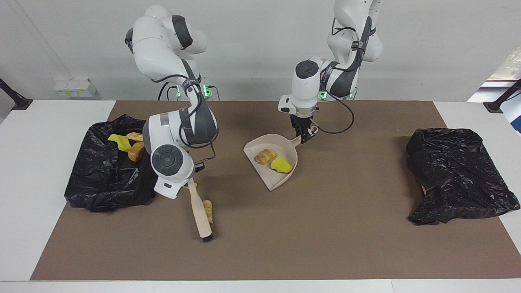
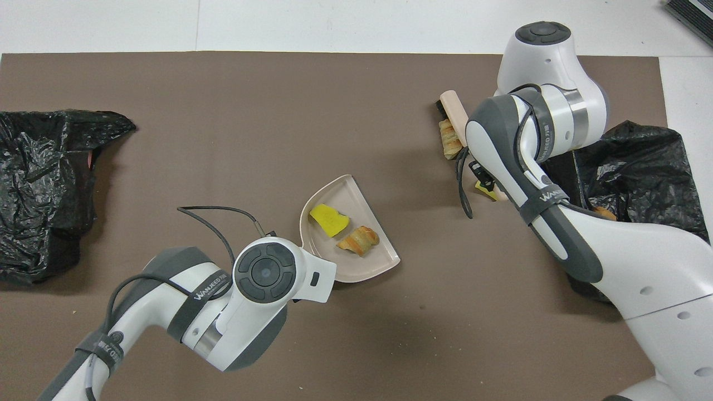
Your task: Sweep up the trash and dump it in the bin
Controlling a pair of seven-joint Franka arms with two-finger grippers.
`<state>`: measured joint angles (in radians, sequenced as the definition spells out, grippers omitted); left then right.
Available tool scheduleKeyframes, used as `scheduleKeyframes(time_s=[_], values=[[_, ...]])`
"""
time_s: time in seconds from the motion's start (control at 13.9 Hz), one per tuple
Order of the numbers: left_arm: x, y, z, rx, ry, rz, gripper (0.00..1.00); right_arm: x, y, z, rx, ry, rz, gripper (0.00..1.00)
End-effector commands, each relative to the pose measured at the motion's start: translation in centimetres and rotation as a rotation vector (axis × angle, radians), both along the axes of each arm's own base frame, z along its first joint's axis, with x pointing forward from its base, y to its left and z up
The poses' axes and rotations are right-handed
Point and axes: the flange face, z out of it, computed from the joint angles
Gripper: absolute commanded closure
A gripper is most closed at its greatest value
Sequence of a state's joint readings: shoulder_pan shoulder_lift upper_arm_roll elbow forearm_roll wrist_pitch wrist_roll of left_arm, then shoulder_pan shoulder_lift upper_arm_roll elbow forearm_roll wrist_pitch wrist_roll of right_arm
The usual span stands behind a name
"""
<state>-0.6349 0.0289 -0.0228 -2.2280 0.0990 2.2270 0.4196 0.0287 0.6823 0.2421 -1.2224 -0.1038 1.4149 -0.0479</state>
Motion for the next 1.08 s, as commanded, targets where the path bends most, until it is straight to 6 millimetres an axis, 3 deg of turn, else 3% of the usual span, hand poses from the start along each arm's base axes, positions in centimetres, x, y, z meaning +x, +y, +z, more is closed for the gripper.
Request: scheduleKeyframes(time_s=[0.0, 0.22, 0.65, 0.87, 1.01], values=[[0.2, 0.4, 0.1, 0.014, 0.004, 0.023, 1.00, -4.2, 1.8, -1.1, 0.039, 0.106, -0.072, 1.00], [0.2, 0.4, 0.2, 0.013, 0.003, 0.021, 1.00, -7.6, 5.1, -1.6, 0.076, 0.168, -0.067, 1.00], [0.0, 0.6, 0.1, 0.015, 0.006, 0.012, 1.00, -13.4, 15.6, -0.5, 0.152, 0.221, -0.098, 1.00], [-0.1, 0.6, 0.0, 0.012, 0.005, -0.019, 1.00, -12.9, 16.7, 3.0, 0.219, 0.199, -0.193, 1.00], [0.3, 1.1, -0.1, 0.012, 0.007, -0.044, 1.00, -12.7, 15.1, 6.8, 0.235, 0.145, -0.221, 1.00]])
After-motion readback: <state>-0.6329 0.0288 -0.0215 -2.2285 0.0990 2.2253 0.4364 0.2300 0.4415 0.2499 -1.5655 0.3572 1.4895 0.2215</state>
